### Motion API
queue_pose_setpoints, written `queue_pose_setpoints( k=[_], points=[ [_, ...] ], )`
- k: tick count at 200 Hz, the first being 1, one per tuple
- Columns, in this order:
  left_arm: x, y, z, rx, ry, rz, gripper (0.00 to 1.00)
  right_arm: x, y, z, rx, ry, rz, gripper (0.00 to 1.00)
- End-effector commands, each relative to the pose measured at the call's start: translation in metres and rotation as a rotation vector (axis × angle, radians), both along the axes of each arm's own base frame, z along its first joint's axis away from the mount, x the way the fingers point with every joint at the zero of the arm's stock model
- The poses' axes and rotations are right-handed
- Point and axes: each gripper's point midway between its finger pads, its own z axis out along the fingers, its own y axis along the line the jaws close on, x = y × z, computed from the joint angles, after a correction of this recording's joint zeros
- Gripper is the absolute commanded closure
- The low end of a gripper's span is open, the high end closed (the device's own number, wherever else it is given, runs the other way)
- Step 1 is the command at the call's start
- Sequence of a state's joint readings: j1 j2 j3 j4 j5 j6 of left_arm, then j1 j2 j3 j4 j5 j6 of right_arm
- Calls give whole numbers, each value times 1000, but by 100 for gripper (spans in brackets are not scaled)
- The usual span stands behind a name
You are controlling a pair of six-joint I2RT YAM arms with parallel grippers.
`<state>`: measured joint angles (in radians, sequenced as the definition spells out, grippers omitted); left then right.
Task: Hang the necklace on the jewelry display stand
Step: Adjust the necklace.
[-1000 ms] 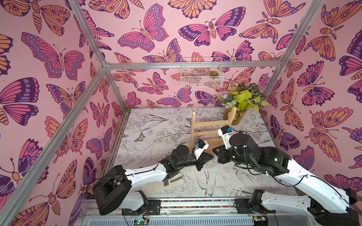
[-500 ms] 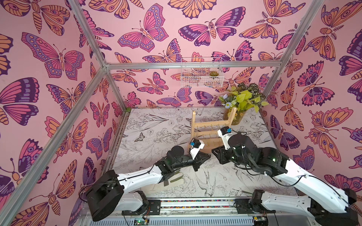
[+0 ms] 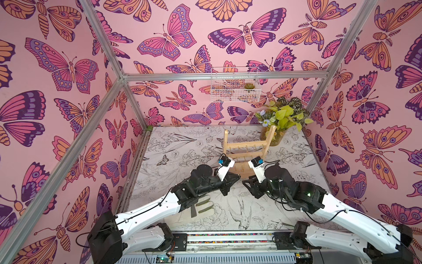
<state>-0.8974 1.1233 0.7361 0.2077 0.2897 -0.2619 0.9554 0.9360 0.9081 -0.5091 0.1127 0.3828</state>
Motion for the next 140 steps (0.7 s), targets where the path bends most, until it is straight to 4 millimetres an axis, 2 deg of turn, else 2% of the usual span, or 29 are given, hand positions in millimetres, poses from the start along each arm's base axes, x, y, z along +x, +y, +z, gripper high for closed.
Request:
queue_pose_setpoints(
  k=[1,27,72,94,108,140],
  points=[
    [4,9,-6,59,12,31,100,10,9,25,58,-131,29,58],
    [8,10,-3,73,15,46,100,6,23,29,90,-156,96,61],
    [12,11,-1,79,18,67,100,9,28,18,58,-188,109,67],
    [8,11,5,61,-2,43,100,20,16,11,14,-207,23,70],
    [4,12,5,61,-25,18,100,25,5,14,21,-224,-34,70],
    [2,16,12,24,-39,-9,100,24,-6,16,39,-197,-38,67]
  ],
)
